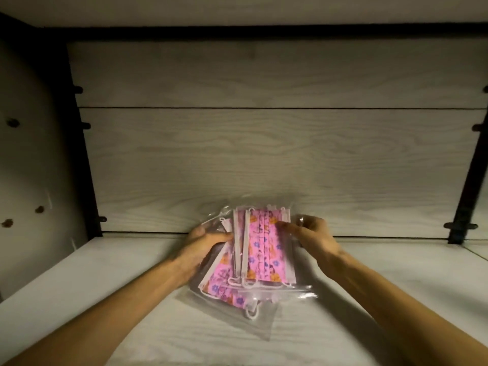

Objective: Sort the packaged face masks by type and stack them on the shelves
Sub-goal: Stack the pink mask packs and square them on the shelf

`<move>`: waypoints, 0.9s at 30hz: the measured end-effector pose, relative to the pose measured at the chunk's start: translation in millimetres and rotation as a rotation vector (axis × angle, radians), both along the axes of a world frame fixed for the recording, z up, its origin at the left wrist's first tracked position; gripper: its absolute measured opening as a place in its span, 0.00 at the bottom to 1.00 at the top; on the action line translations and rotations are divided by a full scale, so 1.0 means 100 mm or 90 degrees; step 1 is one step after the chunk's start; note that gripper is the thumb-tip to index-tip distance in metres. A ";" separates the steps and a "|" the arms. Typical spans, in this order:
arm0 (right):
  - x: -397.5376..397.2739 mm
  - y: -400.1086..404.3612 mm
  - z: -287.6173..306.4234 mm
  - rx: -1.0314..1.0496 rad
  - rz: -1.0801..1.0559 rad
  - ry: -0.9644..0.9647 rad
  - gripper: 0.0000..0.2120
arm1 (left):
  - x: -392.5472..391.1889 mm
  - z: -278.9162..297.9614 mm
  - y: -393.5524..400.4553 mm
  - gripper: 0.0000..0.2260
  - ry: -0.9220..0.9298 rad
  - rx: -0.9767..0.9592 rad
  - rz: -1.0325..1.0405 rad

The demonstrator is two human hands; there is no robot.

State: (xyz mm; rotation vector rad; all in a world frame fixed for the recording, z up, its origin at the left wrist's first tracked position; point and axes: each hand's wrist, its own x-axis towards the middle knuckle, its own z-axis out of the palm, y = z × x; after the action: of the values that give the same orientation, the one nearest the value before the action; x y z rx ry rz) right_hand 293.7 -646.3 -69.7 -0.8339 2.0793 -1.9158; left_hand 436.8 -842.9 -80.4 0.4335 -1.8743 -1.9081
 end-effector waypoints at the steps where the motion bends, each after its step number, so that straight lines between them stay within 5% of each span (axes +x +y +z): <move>1: -0.01 0.01 -0.01 0.023 -0.010 0.032 0.12 | -0.02 -0.02 0.01 0.14 0.020 -0.020 0.019; 5: -0.09 0.07 -0.04 0.119 -0.058 0.162 0.18 | -0.10 -0.05 -0.01 0.19 0.083 -0.083 0.104; 12: -0.12 0.10 -0.03 -0.009 -0.097 0.183 0.09 | -0.11 -0.09 -0.12 0.13 0.079 -0.131 0.129; 22: -0.05 0.12 0.04 -0.128 -0.037 0.133 0.06 | -0.06 -0.05 -0.01 0.16 0.169 -0.134 0.043; 27: -0.10 0.09 0.03 -0.132 -0.048 -0.029 0.06 | -0.04 -0.06 0.02 0.19 0.193 -0.117 -0.011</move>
State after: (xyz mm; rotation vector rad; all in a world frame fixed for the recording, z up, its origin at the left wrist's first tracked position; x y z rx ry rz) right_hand 283.8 -637.2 -66.9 -0.7528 1.9365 -2.1979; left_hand 432.8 -840.9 -86.4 0.0644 -1.8314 -1.6832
